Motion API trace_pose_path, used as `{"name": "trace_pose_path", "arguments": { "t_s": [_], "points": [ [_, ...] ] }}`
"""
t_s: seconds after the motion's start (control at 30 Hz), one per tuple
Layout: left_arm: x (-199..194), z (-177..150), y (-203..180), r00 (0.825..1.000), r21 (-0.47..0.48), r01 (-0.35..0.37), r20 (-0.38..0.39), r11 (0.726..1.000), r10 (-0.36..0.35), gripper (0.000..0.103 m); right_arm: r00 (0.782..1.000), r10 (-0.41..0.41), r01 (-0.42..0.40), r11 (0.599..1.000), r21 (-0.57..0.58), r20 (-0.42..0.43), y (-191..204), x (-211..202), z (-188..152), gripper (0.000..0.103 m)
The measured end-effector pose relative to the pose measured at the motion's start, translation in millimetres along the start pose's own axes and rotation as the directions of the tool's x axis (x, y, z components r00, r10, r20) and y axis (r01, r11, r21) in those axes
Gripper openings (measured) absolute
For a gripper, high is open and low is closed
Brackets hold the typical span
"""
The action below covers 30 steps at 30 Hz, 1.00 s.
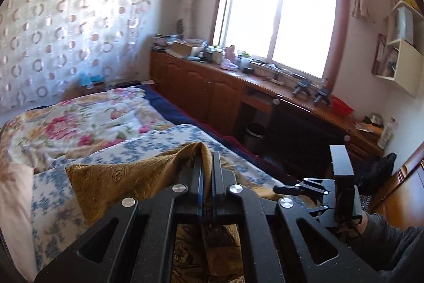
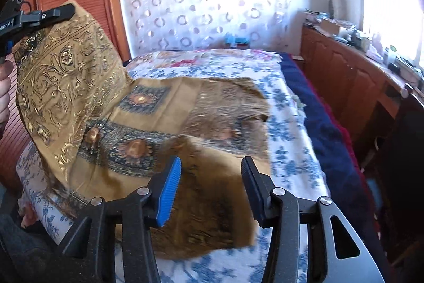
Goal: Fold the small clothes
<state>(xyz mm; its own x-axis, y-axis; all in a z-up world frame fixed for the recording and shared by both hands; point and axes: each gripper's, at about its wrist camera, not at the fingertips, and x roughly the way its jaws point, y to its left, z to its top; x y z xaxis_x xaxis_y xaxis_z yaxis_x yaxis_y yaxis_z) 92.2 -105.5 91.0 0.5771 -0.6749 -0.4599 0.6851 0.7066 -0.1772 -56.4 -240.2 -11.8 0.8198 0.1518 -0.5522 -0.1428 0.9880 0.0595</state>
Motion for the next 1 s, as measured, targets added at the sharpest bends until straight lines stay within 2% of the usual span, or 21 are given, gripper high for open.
{"name": "trace_pose_path", "arguments": {
  "t_s": [0.17, 0.27, 0.3, 0.33, 0.4, 0.47, 0.53, 0.57, 0.73, 1.0],
  "points": [
    [15, 6, -26, 0.999, 0.024, 0.045, -0.023, 0.999, -0.045, 0.005, 1.0, -0.005, 0.005, 1.0, 0.031, 0.008, -11, -9, -9, 0.047],
    [32, 0, -29, 0.997, 0.042, 0.023, -0.077, 0.999, -0.02, 0.006, 1.0, -0.007, 0.007, 0.999, 0.039, 0.003, -14, -9, -13, 0.047],
    [35, -5, -26, 0.996, 0.047, 0.013, -0.088, 0.999, -0.008, 0.013, 1.0, -0.008, 0.008, 0.999, 0.042, 0.001, -15, -9, -15, 0.047],
    [37, -8, -24, 0.996, 0.045, 0.01, -0.091, 0.999, -0.006, 0.025, 1.0, -0.008, 0.008, 0.999, 0.045, 0.0, -17, -8, -15, 0.047],
    [37, -10, -23, 0.997, 0.049, -0.009, -0.082, 0.999, 0.013, 0.04, 1.0, -0.012, 0.012, 0.999, 0.049, -0.002, -19, -9, -15, 0.047],
    [32, -13, -20, 0.997, 0.064, -0.029, -0.071, 0.998, 0.033, 0.048, 1.0, -0.013, 0.014, 0.999, 0.051, -0.003, -19, -10, -14, 0.047],
    [31, -17, -19, 0.996, 0.066, -0.043, -0.073, 0.997, 0.048, 0.071, 1.0, -0.017, 0.017, 0.999, 0.047, -0.003, -18, -9, -12, 0.047],
    [26, -20, -13, 0.996, 0.062, -0.055, -0.073, 0.997, 0.059, 0.075, 1.0, -0.019, 0.019, 0.999, 0.045, -0.002, -18, -10, -11, 0.047],
    [12, -40, 12, 0.99, 0.035, -0.118, -0.078, 0.992, 0.121, 0.077, 0.999, -0.032, 0.032, 0.999, 0.028, 0.009, -18, -13, -6, 0.047],
    [-11, -73, 51, 0.97, -0.041, -0.231, -0.086, 0.972, 0.227, 0.077, 0.998, -0.048, 0.048, 0.999, -0.001, 0.036, -17, -17, 5, 0.047]
  ]
}}
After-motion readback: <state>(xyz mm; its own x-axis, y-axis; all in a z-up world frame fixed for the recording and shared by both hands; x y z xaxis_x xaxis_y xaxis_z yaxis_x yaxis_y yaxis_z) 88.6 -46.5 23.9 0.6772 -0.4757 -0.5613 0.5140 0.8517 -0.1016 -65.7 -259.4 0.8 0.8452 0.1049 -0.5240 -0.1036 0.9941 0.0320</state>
